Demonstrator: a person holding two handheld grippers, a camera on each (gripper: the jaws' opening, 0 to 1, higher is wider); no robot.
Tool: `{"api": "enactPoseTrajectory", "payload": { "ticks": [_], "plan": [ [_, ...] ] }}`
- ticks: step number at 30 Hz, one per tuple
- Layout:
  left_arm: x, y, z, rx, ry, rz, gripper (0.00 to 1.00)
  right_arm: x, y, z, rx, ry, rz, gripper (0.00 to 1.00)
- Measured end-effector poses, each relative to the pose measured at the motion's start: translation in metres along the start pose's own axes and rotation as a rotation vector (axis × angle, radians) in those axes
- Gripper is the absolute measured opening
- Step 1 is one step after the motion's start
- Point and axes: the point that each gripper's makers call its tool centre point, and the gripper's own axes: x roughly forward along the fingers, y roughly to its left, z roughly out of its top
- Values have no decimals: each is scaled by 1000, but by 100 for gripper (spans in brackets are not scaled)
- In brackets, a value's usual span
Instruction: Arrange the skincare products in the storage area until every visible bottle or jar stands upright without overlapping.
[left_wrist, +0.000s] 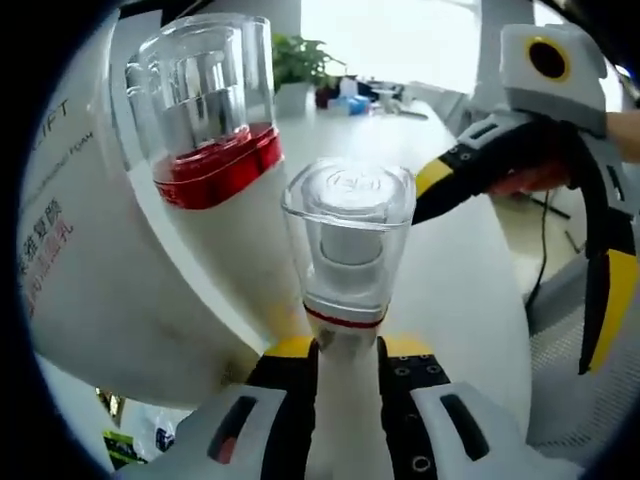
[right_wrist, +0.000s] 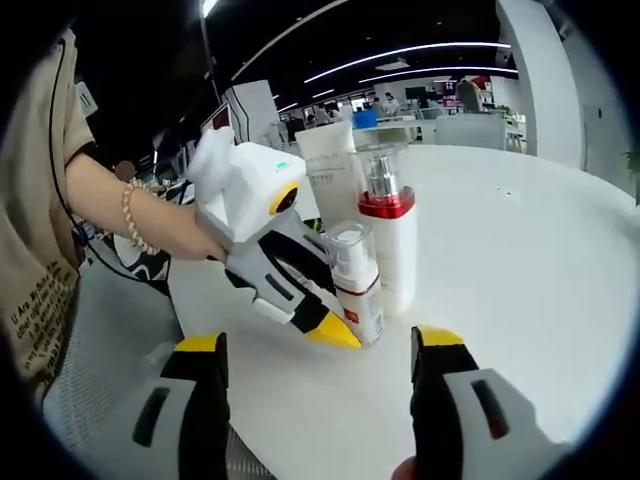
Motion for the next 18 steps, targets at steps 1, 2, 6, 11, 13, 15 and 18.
{"api": "enactPoseTrajectory", "payload": {
  "ticks": [1, 2, 6, 11, 13, 15, 18],
  "plan": [
    [-1, -1, 0, 0, -1, -2, 21, 0, 0, 0, 1, 2, 0, 75],
    [-1, -1, 0, -4, -2, -5, 22, 0, 0, 0, 1, 2, 0, 76],
    [-5, -2, 1, -18, -4, -9, 23, -1, 2, 1, 0, 1, -1, 76],
    [-14, -4, 2, -28, -7, -3, 27, -3, 6, 6, -8, -2, -2, 76],
    [-18, -4, 2, -31, -9, -1, 29, -4, 8, 7, -11, -2, -3, 77],
    [-23, -5, 2, -37, -11, 3, 31, -4, 9, 8, -14, -4, -4, 77],
    [-33, -6, 1, -54, -15, 10, 35, -5, 12, 11, -18, -7, -6, 78]
  ]
}}
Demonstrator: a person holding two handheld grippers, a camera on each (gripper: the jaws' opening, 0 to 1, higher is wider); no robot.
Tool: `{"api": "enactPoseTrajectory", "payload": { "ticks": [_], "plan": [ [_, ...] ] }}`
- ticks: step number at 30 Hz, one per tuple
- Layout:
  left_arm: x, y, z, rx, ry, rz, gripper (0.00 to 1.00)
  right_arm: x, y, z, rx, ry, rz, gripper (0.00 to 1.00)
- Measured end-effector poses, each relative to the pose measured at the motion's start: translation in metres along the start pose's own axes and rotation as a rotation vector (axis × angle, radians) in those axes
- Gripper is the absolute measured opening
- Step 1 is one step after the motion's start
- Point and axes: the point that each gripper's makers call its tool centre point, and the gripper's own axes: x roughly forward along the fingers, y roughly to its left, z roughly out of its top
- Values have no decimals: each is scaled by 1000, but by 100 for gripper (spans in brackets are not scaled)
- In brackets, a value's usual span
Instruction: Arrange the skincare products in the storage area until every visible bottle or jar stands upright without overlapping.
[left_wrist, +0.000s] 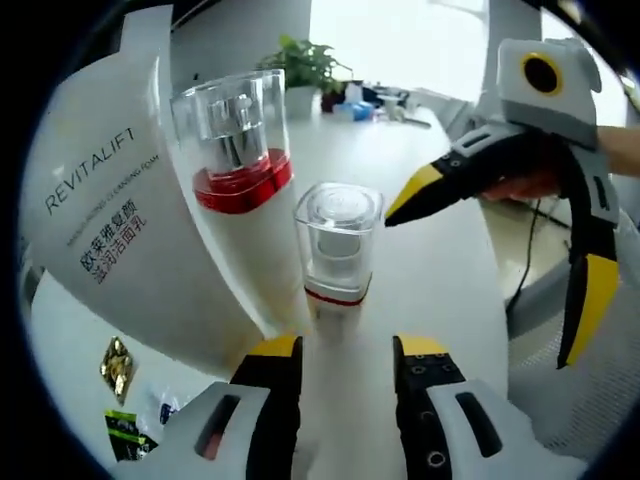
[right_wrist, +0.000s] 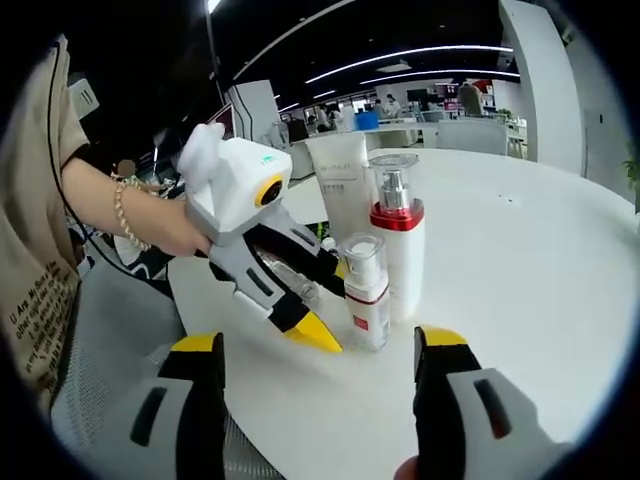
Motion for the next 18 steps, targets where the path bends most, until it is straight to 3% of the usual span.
{"api": "enactPoseTrajectory", "payload": {
  "ticks": [5, 14, 18],
  "plan": [
    [-14, -1, -3, -32, -17, 14, 40, -3, 5, 3, -7, -3, -5, 78],
    [-43, 2, -18, -167, -50, 61, 52, -9, 14, 1, -10, -2, -13, 80],
    [-54, 3, -33, -205, -26, 74, 61, -11, 17, 0, -13, 0, -15, 81]
  ]
}}
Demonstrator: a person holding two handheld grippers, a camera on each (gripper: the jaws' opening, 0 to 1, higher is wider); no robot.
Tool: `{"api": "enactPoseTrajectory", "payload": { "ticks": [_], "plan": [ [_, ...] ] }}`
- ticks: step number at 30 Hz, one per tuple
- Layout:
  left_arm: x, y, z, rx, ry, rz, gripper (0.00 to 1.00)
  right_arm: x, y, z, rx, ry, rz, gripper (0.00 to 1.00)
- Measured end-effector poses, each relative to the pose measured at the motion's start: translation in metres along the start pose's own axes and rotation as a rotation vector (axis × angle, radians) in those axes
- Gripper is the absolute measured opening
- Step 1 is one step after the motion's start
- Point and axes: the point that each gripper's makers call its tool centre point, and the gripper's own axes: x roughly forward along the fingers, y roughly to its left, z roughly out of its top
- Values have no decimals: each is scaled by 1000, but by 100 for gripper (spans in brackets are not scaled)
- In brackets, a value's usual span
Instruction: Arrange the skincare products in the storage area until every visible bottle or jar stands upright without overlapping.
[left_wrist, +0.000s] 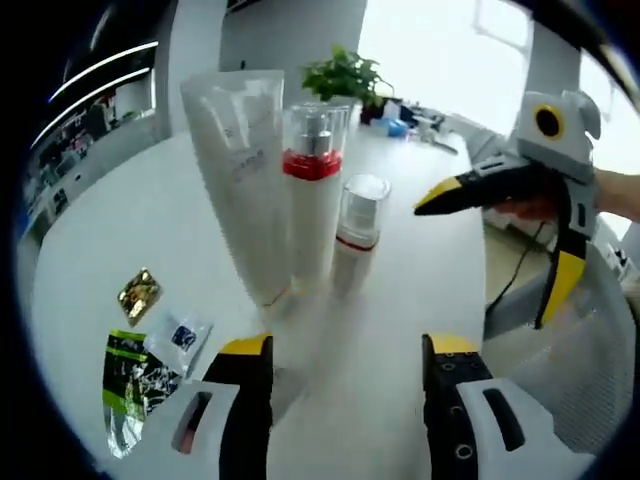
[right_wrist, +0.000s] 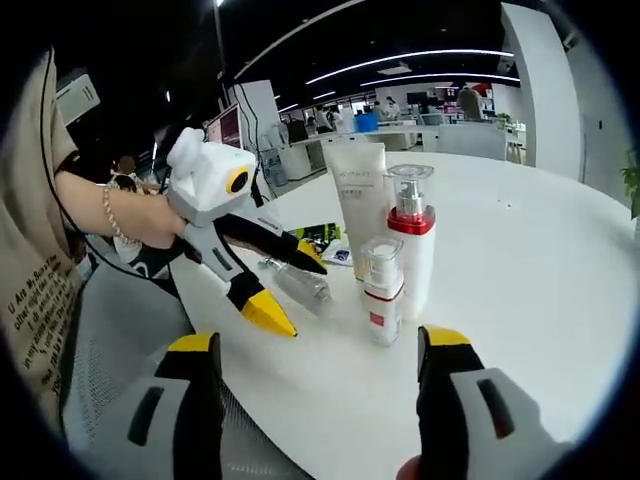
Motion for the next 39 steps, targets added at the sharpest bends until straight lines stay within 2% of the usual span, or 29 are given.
{"api": "enactPoseTrajectory", "payload": {
  "ticks": [10, 21, 31, 39],
  "plan": [
    [-33, 7, -13, -77, -28, 38, 73, -4, 8, 1, -15, 4, 1, 81],
    [-64, 6, -31, -151, -52, 69, 83, -7, 23, -5, -19, 17, 14, 81],
    [-94, 9, -50, -216, -79, 130, 86, -12, 30, -8, -13, 24, 23, 83],
    [-106, 6, -68, -251, -78, 155, 89, -14, 34, -9, -9, 29, 25, 84]
  ]
}}
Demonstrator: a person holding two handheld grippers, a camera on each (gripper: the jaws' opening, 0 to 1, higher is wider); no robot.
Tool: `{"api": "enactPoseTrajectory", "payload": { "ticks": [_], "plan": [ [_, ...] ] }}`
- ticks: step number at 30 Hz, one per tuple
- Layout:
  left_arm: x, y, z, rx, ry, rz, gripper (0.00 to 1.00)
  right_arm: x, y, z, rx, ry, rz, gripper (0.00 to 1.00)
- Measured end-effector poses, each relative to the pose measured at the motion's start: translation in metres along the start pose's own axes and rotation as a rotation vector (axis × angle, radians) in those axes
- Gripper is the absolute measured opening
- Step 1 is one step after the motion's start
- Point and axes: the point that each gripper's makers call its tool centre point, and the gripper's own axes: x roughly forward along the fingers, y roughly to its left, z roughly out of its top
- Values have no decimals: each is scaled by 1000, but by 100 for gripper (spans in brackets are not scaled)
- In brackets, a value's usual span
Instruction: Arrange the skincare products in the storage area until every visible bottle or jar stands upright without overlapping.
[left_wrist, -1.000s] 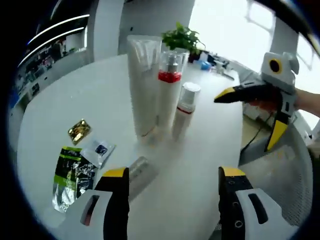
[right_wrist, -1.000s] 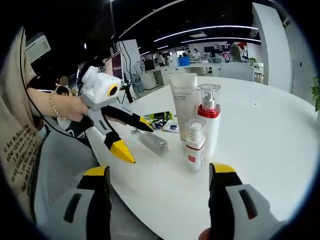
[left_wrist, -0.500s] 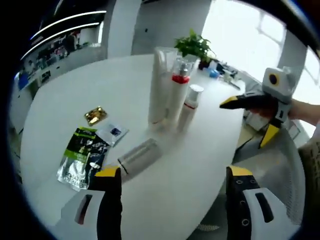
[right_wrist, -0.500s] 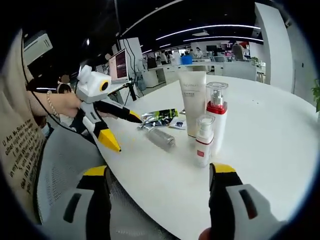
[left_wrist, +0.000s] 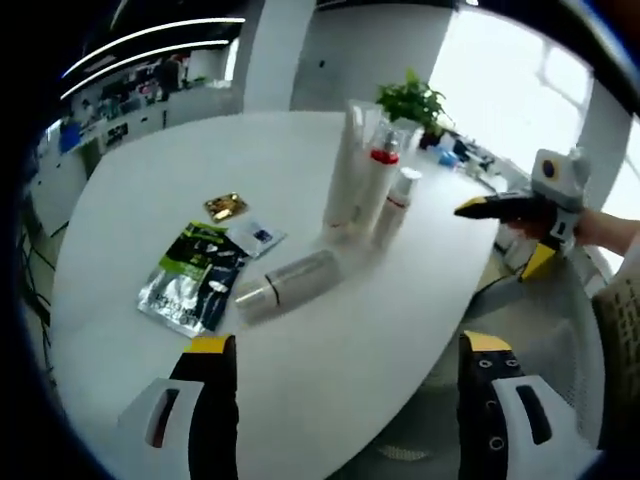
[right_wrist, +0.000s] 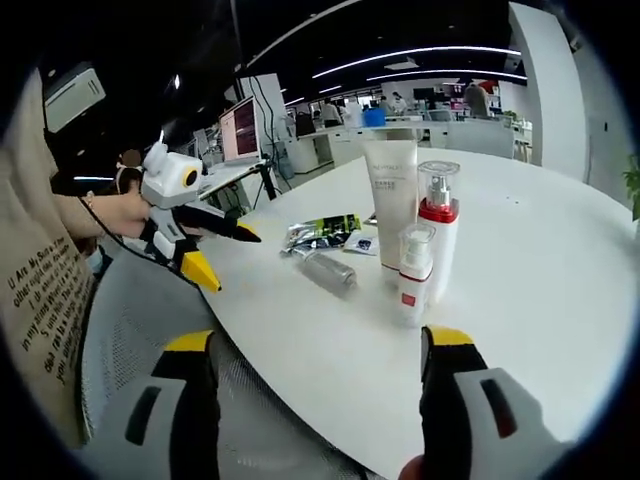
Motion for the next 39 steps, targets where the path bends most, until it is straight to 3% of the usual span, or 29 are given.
{"api": "enactPoseTrajectory", "payload": {
  "ticks": [7, 25, 39],
  "plan": [
    [-9, 0, -11, -7, 8, 11, 89, 0, 3, -3, 4, 7, 2, 84],
    [-9, 3, -12, -28, -1, 11, 90, 9, 7, 0, -50, 44, 11, 83],
    [-14, 8, -12, -63, -25, 10, 89, 37, 17, 9, -133, 96, 69, 82]
  ]
}}
